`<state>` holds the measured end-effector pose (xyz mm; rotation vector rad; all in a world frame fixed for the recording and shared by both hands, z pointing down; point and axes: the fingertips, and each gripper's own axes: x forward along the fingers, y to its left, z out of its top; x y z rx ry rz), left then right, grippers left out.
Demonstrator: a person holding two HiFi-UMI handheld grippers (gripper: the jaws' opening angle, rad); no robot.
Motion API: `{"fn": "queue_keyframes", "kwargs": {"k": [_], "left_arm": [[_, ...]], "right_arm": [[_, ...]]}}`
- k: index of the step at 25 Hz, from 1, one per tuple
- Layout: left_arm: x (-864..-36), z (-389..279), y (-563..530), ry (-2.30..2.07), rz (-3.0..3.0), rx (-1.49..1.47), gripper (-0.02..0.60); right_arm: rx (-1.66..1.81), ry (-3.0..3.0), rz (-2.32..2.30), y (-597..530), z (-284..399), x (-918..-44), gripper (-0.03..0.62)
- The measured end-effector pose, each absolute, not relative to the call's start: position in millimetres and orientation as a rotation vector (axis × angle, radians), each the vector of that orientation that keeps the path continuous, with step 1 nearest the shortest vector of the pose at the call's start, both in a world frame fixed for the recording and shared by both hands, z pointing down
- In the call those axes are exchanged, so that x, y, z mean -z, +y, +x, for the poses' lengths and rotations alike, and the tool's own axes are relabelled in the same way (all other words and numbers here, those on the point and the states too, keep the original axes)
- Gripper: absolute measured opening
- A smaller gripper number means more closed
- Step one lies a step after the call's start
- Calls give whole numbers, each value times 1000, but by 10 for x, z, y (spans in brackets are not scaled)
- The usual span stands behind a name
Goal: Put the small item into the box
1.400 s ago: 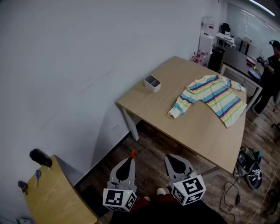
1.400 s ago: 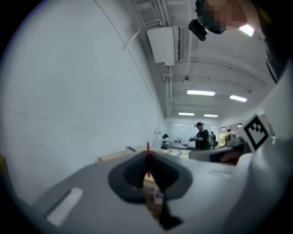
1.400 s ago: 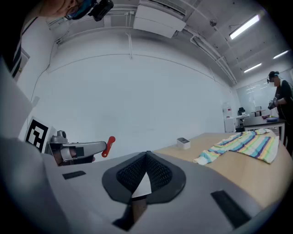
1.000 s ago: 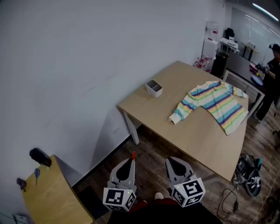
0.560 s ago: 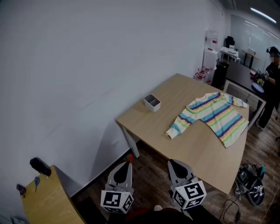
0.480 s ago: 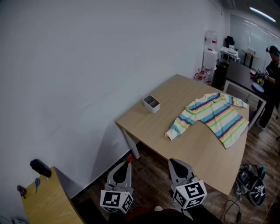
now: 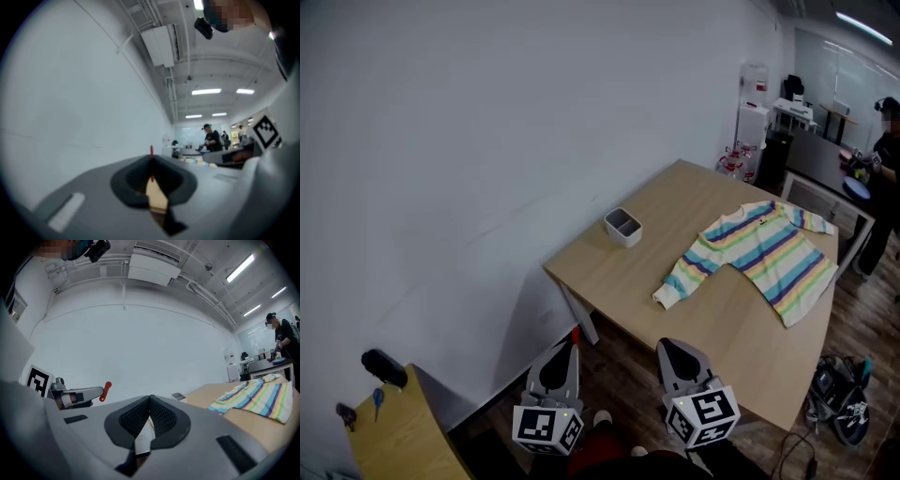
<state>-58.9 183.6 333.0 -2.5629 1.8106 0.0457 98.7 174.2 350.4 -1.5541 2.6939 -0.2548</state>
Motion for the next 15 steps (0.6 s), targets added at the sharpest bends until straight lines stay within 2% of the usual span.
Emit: {"fn": "queue_keyframes", "kwargs": {"k": [15], "left_arm": [[-3552,-829,637,1763,-2646,-51,9]], "right_arm": [[330,2670,-1659,725,704,-3750,8]]}}
